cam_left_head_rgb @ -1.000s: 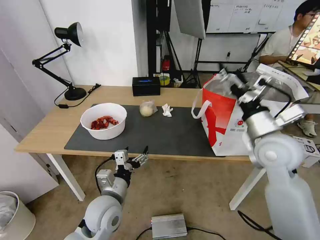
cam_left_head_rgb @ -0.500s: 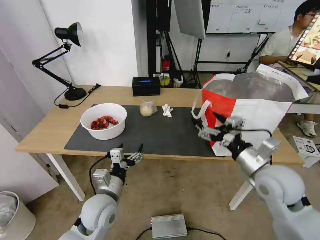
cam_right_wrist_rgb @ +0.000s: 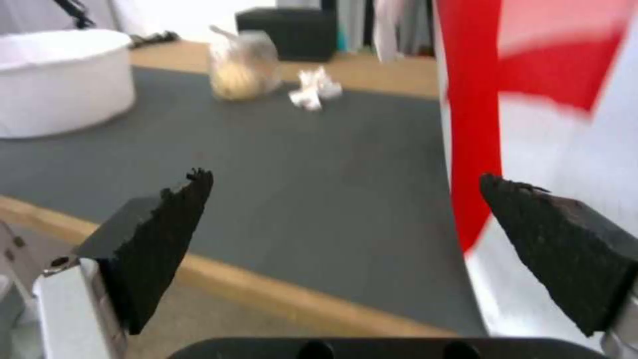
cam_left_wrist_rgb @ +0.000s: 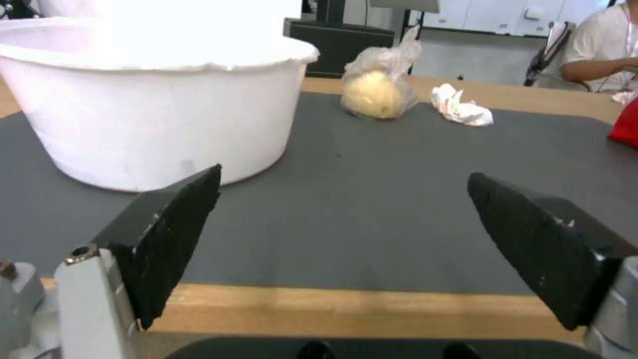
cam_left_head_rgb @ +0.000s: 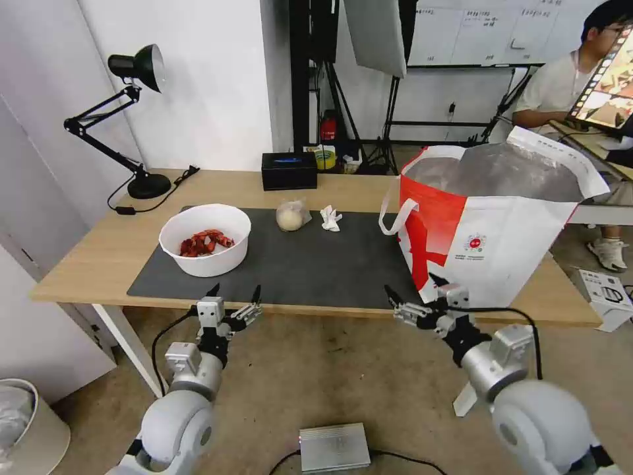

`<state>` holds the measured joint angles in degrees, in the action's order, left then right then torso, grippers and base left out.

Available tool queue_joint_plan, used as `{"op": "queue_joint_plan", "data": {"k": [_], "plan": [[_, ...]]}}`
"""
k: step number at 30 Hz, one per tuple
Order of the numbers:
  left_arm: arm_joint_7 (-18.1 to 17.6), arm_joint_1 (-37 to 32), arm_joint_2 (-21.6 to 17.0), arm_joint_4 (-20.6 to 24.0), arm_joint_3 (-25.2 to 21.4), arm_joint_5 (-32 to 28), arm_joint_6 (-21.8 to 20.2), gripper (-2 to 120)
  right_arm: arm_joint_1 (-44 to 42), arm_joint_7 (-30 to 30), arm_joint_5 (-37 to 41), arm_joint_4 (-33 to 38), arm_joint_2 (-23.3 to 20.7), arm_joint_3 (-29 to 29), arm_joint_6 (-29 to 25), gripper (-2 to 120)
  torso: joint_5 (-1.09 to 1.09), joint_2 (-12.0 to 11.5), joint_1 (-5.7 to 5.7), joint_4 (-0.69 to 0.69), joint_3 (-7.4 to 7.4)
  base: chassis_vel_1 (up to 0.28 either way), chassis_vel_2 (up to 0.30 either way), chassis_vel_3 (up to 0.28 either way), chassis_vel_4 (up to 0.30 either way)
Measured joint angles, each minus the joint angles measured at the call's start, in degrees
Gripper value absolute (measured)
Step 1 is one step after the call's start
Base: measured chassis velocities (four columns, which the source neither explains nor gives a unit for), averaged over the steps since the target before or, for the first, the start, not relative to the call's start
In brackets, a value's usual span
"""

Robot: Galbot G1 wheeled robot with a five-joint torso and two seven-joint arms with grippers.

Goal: Pick up the trash from the table and place it into the takeout bag.

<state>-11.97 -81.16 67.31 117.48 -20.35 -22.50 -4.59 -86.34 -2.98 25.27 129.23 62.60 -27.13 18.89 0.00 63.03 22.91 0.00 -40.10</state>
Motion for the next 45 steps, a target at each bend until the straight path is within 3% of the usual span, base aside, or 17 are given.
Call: {"op": "queue_joint_plan", "data": {"k": [9,25,33,41,45], "plan": [[0.07,-1.26,0.61,-0.12,0.02,1.36,0.24,100,-3.49,-5.5,-0.02,0.09,1.22,2.02,-0.77,100,0.0,0.0,0.0,0.0,0.0,0.0,0.0,0.0,0.0],[0.06,-1.75,0.43,0.27,-0.52,1.74,0.26,100,-2.47,-5.77,0.55,-0.65,1.16,3.39,-1.24,100,0.0,-0.01,0.01,0.0,-0.01,0.0,0.0,0.0,0.0],[-0.03,-1.28,0.19,0.3,-0.48,1.53,0.45,100,3.32,-3.3,5.17,-2.53,1.16,5.68,-2.86,100,0.0,-0.01,0.01,-0.01,-0.01,0.0,0.0,0.0,0.0],[-0.08,-1.24,0.42,0.29,-0.26,1.67,0.59,100,13.87,-1.59,10.99,-7.02,0.23,10.28,-2.86,100,-0.01,-0.01,0.01,0.0,-0.01,0.0,0.0,0.0,0.0],[-0.11,-1.44,1.12,0.31,0.01,2.14,0.61,100,21.82,-3.46,12.32,-10.93,0.58,14.49,-2.46,100,-0.01,-0.01,0.01,0.0,-0.01,0.0,0.0,0.0,0.0]]}}
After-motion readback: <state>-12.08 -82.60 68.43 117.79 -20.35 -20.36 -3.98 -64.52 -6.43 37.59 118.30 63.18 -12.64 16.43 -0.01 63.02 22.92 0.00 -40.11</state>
